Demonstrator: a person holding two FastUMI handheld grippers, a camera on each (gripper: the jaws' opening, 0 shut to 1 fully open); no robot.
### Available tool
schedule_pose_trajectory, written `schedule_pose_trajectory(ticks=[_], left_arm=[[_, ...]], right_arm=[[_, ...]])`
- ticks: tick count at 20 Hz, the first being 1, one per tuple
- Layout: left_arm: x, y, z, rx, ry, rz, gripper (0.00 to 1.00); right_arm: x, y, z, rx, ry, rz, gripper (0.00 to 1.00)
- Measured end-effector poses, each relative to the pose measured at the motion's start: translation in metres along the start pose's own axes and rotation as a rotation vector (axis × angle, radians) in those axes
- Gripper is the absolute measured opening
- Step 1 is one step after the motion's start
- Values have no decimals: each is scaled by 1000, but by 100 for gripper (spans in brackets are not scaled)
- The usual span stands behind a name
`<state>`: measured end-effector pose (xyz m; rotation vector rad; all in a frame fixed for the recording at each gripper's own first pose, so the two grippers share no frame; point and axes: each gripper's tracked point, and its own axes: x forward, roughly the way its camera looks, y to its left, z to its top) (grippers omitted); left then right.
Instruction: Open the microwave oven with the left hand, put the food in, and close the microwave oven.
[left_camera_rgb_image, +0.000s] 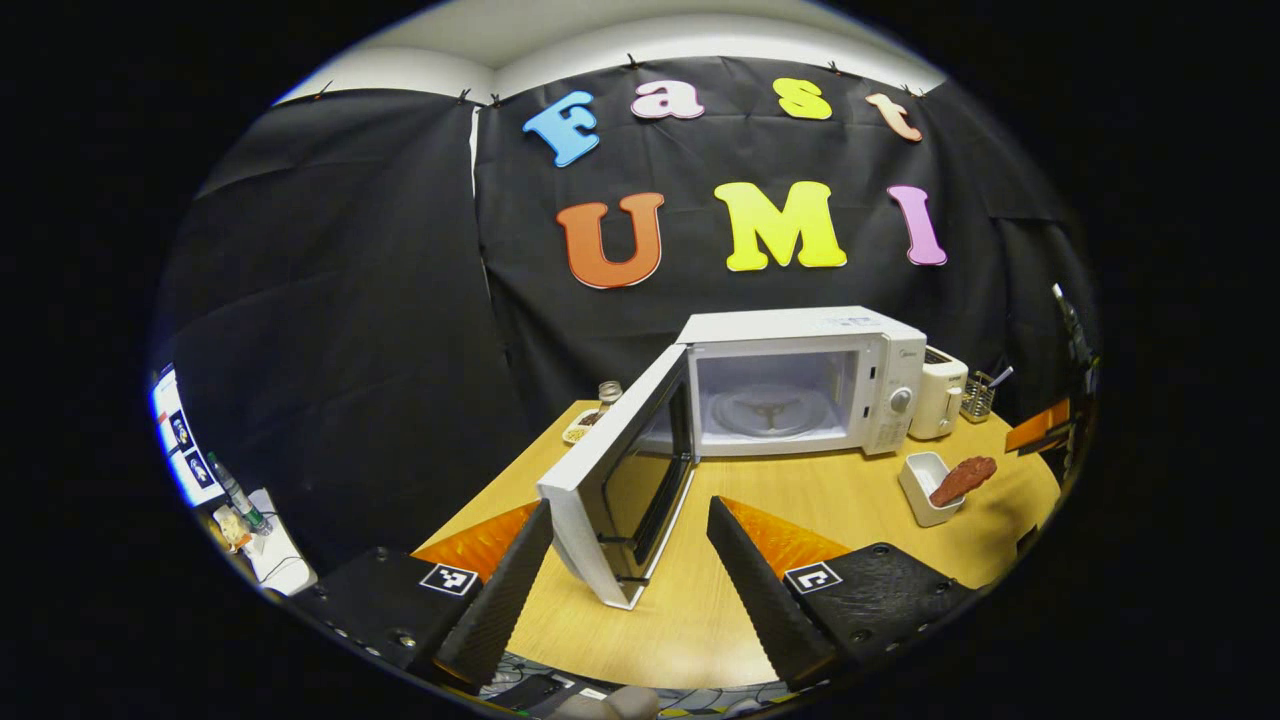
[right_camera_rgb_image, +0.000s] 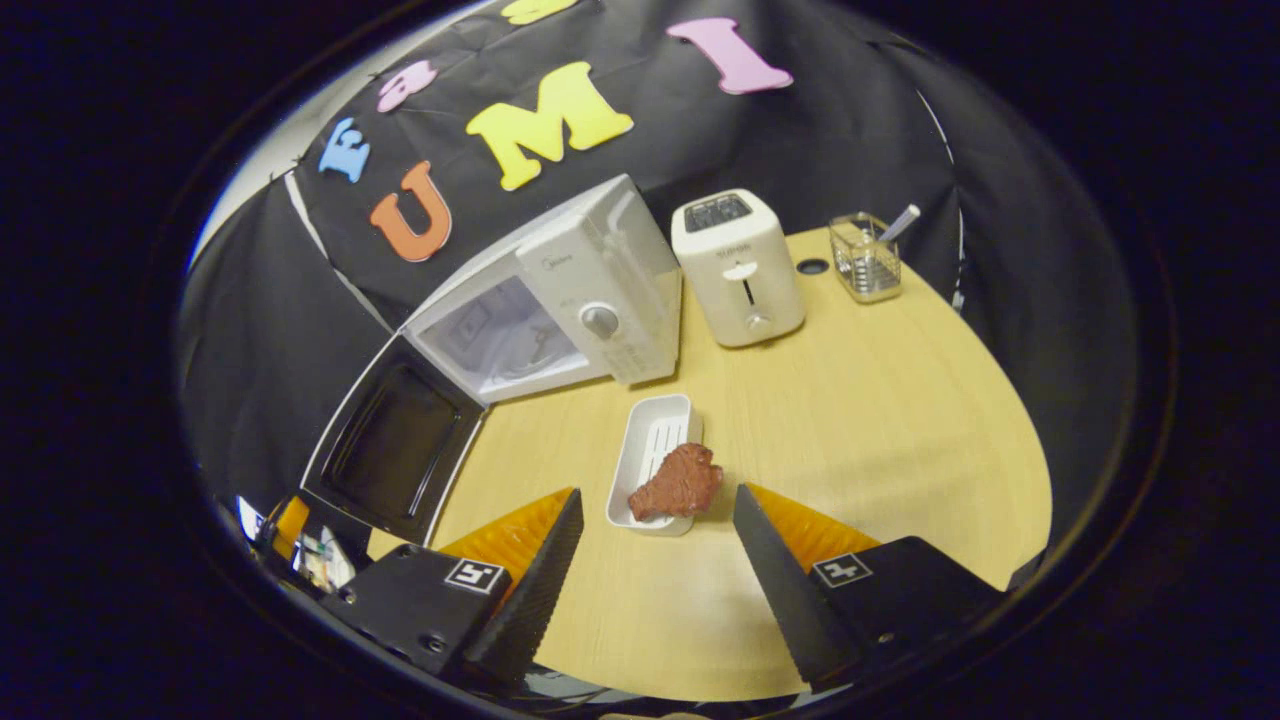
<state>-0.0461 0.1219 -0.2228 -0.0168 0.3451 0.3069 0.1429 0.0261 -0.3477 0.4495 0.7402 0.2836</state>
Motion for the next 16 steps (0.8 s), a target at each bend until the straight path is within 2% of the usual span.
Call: schedule_pose_trajectory(ticks=[1, 2, 4, 7, 8, 9, 10, 11, 12, 13, 14, 15, 16], left_arm=[[-1, -11, 7, -18, 5, -3, 95], [-2, -23, 10, -28, 13, -1, 95], [-3, -38, 20, -22, 11, 20, 96], [-9, -57, 36, -12, 10, 62, 96], [-12, -62, 40, -13, 10, 75, 96], [-16, -67, 44, -11, 8, 92, 96], [-19, -70, 47, -8, 7, 109, 95], [-22, -74, 48, -5, 9, 125, 96], [-26, -76, 50, -3, 11, 140, 95], [-30, -80, 51, -3, 12, 152, 96], [-33, -81, 50, -1, 19, 166, 95], [-36, -82, 49, 1, 22, 179, 95], [-39, -83, 48, -1, 26, 190, 95]], right_arm=[[12, -5, 1, 31, 25, 29, 96], [22, -9, -1, 61, 60, 55, 82], [39, -13, -5, 123, 131, 115, 79], [58, -13, -3, 212, 229, 192, 67], [62, -13, -5, 237, 263, 211, 76], [64, -12, -5, 256, 299, 227, 64], [68, -10, -7, 271, 326, 242, 59], [71, -11, -6, 279, 346, 239, 46], [72, -15, -7, 280, 361, 237, 40], [73, -17, -7, 290, 371, 236, 29], [72, -17, -7, 308, 382, 239, 23], [71, -16, -7, 314, 391, 247, 10], [71, -16, -8, 311, 393, 252, 19]])
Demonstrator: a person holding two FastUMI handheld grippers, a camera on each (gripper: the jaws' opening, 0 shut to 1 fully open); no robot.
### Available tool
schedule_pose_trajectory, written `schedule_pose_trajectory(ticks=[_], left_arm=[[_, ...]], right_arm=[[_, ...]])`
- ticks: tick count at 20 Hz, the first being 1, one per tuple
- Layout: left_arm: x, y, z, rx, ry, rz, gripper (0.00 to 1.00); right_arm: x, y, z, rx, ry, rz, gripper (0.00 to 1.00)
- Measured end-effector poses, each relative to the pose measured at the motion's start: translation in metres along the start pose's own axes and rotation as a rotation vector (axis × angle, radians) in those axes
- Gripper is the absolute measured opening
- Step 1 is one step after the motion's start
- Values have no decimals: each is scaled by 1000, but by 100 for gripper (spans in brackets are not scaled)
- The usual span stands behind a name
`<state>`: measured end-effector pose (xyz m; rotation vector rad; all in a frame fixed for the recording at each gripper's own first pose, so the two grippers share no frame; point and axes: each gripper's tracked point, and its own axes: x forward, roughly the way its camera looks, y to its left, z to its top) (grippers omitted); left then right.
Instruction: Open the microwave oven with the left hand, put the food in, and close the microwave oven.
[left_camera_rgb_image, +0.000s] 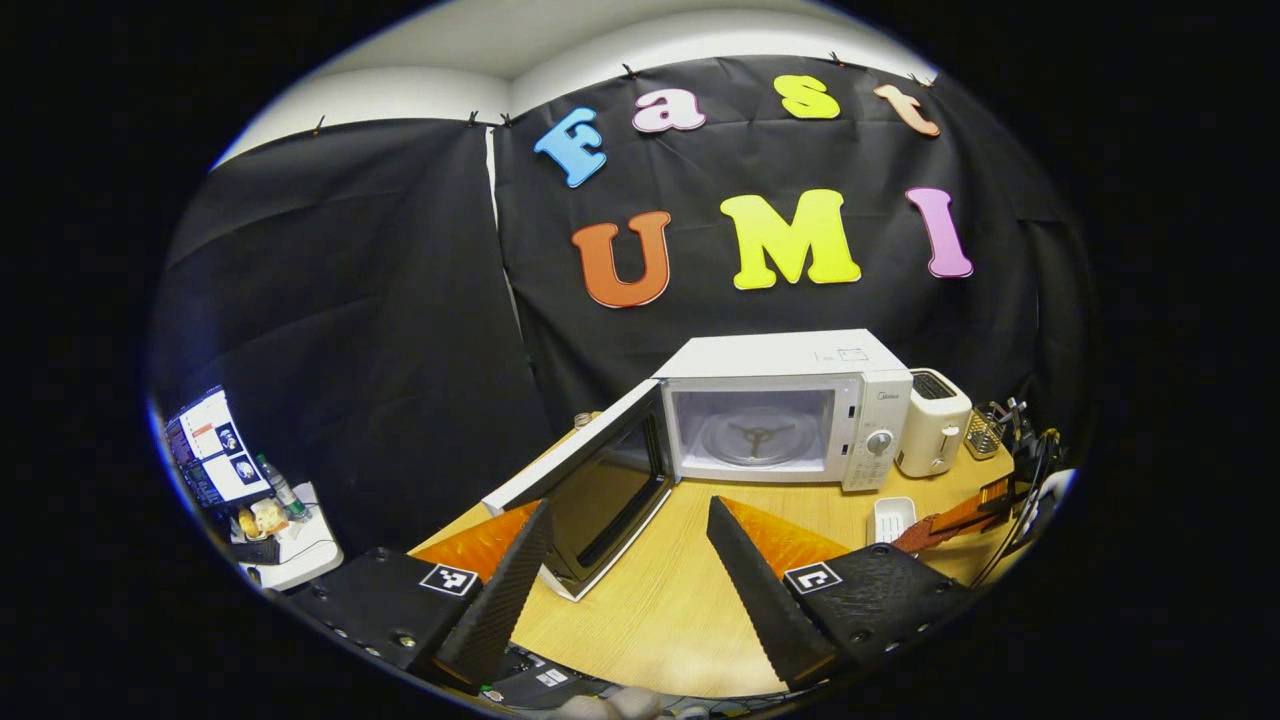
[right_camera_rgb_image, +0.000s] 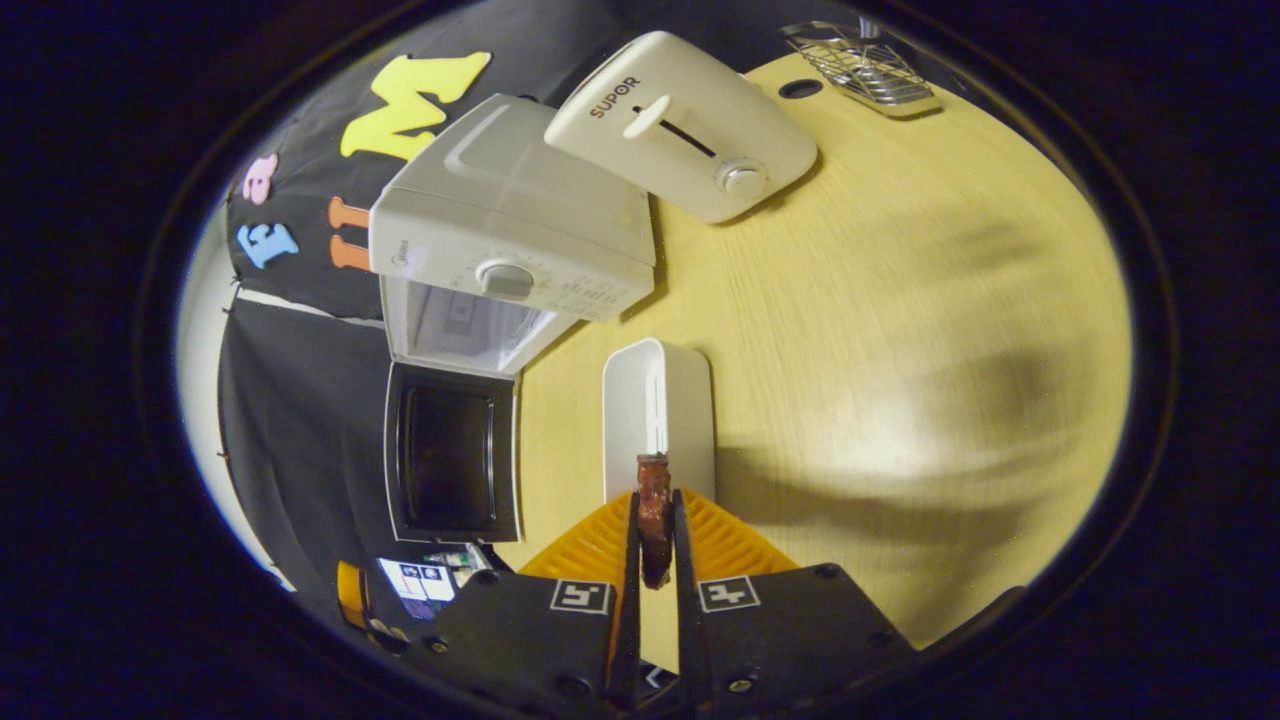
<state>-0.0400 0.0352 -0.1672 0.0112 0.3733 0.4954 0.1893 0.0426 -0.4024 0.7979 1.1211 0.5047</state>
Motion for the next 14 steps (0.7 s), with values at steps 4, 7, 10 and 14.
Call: schedule_pose_trajectory(ticks=[4, 7, 10, 14], left_arm=[[-12, 4, -4, -5, 6, 20, 95], [-12, 10, -3, -6, -4, 15, 95], [-7, 13, -3, -19, -12, -28, 95], [6, 20, -1, 12, -39, -134, 95]], right_arm=[[-12, 12, 3, -29, -18, 24, 16], [-26, 40, 6, -54, -64, 58, 16], [-41, 82, 8, -73, -124, 109, 15], [-43, 148, 8, -71, -253, 162, 16]])
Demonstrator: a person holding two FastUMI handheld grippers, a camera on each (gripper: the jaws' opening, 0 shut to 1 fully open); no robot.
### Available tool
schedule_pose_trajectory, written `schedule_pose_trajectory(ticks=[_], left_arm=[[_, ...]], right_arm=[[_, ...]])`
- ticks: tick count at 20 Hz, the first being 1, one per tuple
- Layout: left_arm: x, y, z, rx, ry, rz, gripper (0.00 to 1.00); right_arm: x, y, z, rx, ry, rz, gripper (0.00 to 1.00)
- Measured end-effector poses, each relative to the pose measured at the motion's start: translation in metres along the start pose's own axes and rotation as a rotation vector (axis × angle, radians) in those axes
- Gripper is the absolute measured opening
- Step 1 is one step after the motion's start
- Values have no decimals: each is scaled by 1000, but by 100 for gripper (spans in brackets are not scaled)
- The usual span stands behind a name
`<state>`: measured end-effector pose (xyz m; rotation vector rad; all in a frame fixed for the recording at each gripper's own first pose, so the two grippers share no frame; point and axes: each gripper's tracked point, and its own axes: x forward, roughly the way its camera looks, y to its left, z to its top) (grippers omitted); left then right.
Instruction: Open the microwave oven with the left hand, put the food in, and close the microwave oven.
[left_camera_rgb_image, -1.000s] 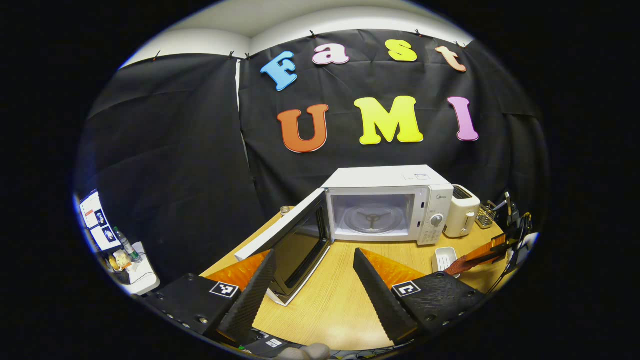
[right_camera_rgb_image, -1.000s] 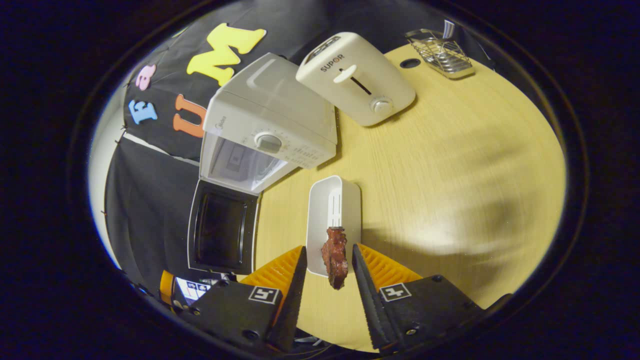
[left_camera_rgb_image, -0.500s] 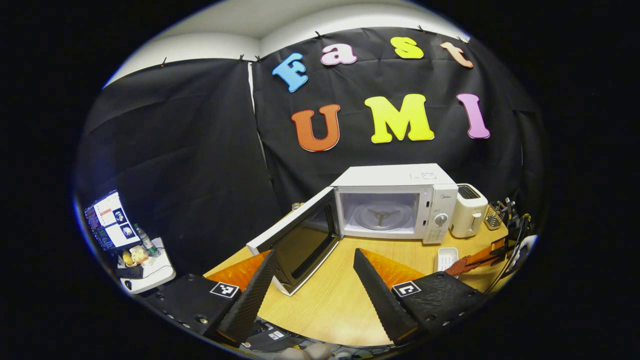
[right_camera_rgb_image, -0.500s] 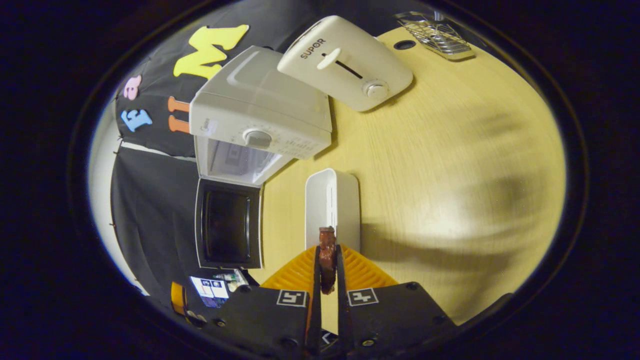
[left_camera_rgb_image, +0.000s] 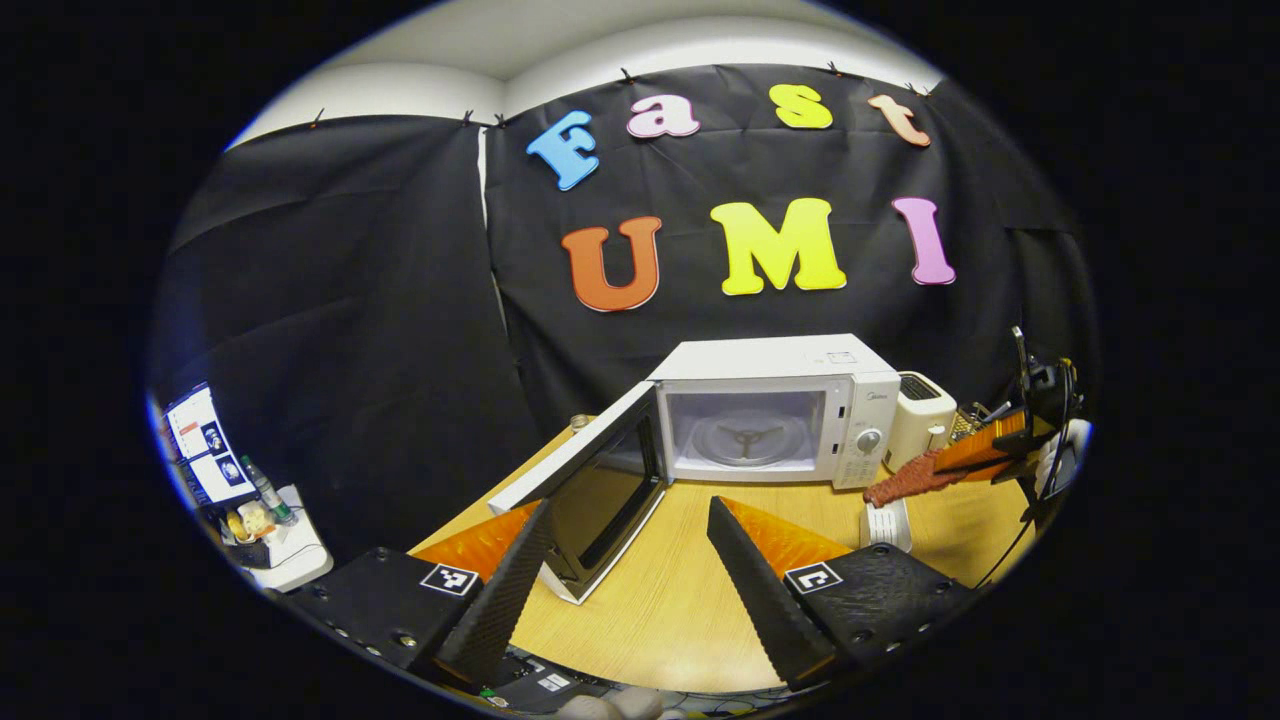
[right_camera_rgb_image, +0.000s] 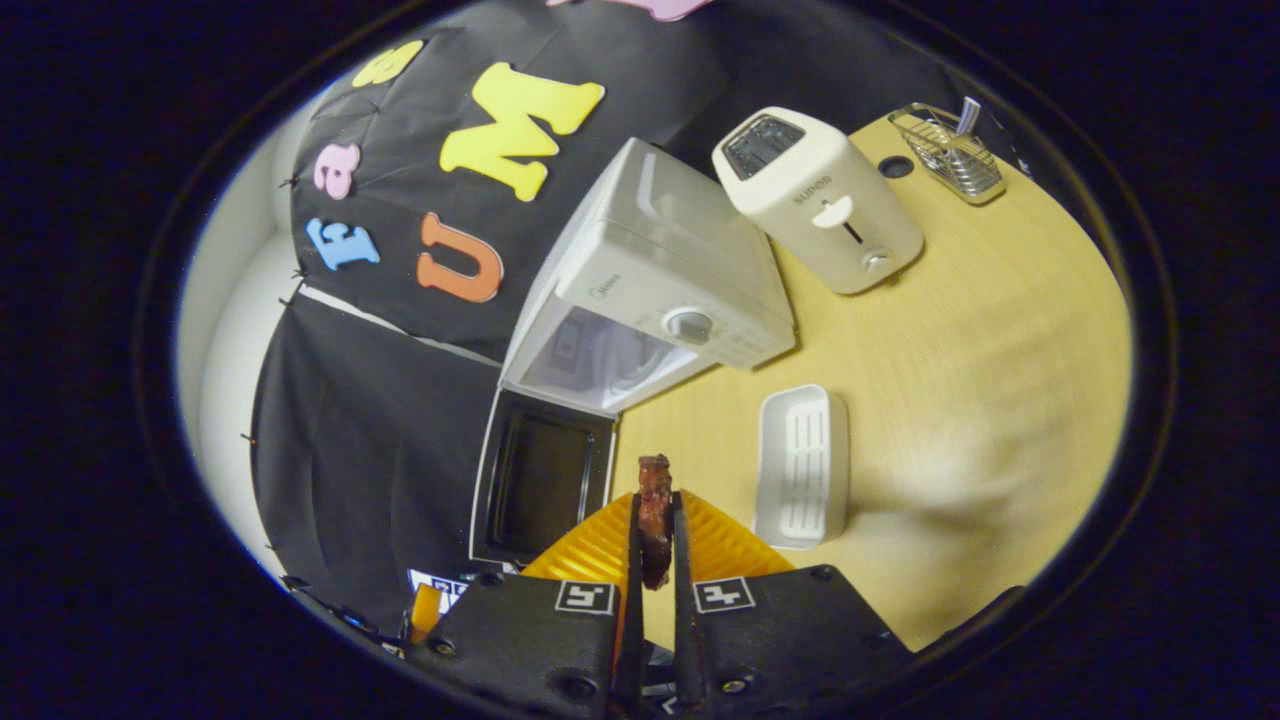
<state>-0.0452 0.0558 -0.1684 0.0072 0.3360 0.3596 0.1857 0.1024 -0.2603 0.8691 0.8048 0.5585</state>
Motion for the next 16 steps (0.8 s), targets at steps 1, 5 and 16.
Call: schedule_pose_trajectory(ticks=[1, 5, 16], left_arm=[[5, 3, 0, 13, -2, -35, 95], [20, 16, -7, 60, 2, -182, 95], [43, 62, -32, 121, 0, -299, 96]], right_arm=[[7, 15, 1, 4, -37, 8, 15], [53, 53, 5, -4, -230, -14, 15], [246, 70, 7, 162, -569, -100, 15]])
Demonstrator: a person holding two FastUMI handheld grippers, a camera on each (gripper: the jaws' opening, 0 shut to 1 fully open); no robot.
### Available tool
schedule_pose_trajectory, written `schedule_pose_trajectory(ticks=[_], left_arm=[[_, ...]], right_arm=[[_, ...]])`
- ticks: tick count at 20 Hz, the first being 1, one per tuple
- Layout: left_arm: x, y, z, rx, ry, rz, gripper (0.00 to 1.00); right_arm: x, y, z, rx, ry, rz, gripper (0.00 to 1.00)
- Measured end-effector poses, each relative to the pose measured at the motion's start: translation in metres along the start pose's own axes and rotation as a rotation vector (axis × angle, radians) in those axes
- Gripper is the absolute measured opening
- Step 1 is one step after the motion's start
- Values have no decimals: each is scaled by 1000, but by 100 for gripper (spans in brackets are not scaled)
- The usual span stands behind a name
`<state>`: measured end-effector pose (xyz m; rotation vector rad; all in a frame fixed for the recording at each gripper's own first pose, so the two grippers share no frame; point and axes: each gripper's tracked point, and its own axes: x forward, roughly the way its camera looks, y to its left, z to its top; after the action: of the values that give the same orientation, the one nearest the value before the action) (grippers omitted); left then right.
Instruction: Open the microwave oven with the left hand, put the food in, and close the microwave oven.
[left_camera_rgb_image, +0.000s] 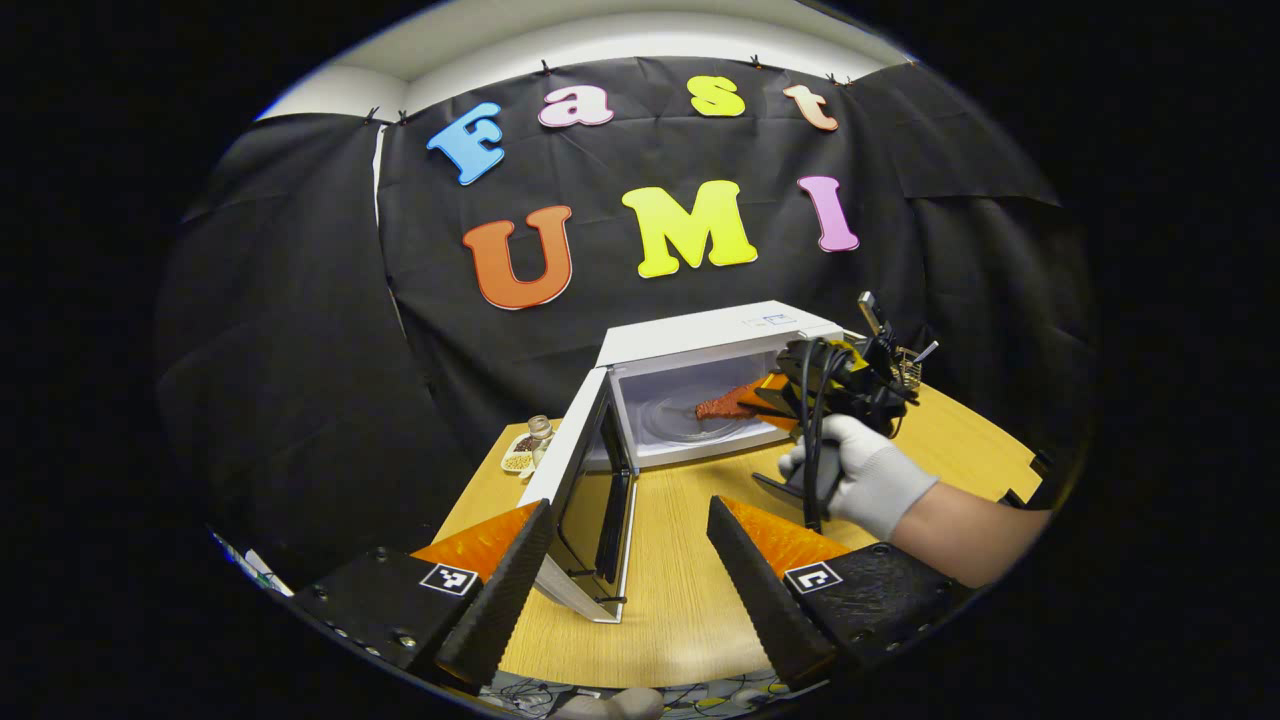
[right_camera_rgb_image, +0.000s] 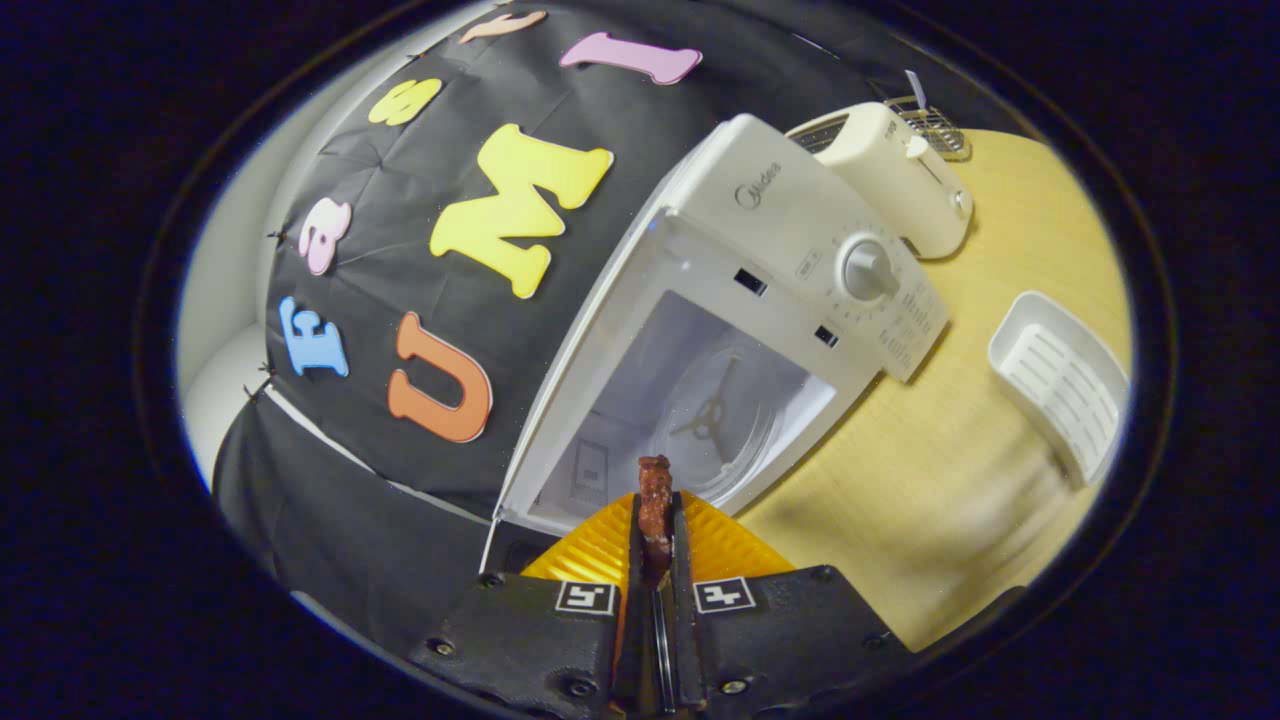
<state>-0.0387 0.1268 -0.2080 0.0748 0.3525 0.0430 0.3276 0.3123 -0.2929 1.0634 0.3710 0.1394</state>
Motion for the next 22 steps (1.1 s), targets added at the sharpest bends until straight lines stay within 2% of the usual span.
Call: schedule_pose_trajectory(ticks=[4, 7, 10, 13, 14, 15, 18, 19, 20, 21, 22], left_arm=[[9, 14, -5, -11, -7, 26, 96], [15, 23, -9, -12, 1, 41, 95], [17, 30, -14, -31, 27, 43, 95], [20, 33, -16, -43, 31, 49, 96], [21, 34, -18, -44, 35, 50, 96], [22, 34, -19, -45, 35, 52, 96], [21, 36, -22, -45, 37, 58, 96], [21, 36, -21, -46, 38, 58, 96], [21, 35, -21, -41, 40, 63, 96], [20, 34, -19, -35, 33, 68, 96], [19, 31, -16, -33, 24, 64, 96]], right_arm=[[58, -10, -1, 39, -104, -48, 15], [96, -17, -6, 35, -138, -91, 16], [120, -14, -9, -38, -161, -94, 16], [131, -20, -16, -111, -173, -132, 16], [135, -20, -15, -134, -183, -127, 5], [138, -22, -15, -154, -183, -132, 16], [141, -35, -7, -259, -207, -181, 19], [141, -37, -6, -282, -210, -197, 23], [142, -39, -6, -299, -203, -210, 16], [140, -39, -5, -348, -196, -216, 29], [139, -40, -2, -393, -194, -227, 19]])
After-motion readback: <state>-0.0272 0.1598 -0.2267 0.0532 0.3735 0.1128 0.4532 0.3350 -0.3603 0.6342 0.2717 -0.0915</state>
